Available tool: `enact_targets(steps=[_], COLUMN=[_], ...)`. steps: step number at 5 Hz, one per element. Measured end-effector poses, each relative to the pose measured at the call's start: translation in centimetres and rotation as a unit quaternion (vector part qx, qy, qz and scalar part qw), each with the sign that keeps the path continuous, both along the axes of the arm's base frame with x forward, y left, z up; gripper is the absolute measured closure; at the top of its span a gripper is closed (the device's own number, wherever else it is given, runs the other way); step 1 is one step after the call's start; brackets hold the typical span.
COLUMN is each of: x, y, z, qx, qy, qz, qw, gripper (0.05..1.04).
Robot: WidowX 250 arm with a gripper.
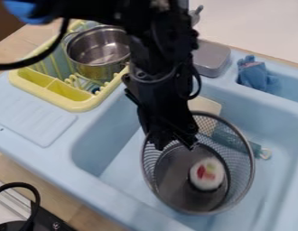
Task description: Transfer the passoir into its yellow container in the upper right
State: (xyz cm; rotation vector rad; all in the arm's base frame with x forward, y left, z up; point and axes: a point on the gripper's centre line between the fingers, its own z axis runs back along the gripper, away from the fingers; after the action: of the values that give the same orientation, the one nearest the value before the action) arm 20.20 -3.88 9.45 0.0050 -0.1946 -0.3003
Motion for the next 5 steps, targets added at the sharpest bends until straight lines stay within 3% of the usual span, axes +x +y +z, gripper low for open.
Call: enact_targets(steps=[2, 3, 5], x=[-1.4, -1.9, -3.1], y=[1.1, 2.7, 7.6], z=[4.4, 6.5, 10.3], qx=[-0.033, -0.052, -0.088], qy=[0.005, 0.003, 0.025], qz=[-0.021, 0.003, 0.074], qw=[0.9992, 0.9987, 0.9930], gripper=[1.028, 1.028, 1.028])
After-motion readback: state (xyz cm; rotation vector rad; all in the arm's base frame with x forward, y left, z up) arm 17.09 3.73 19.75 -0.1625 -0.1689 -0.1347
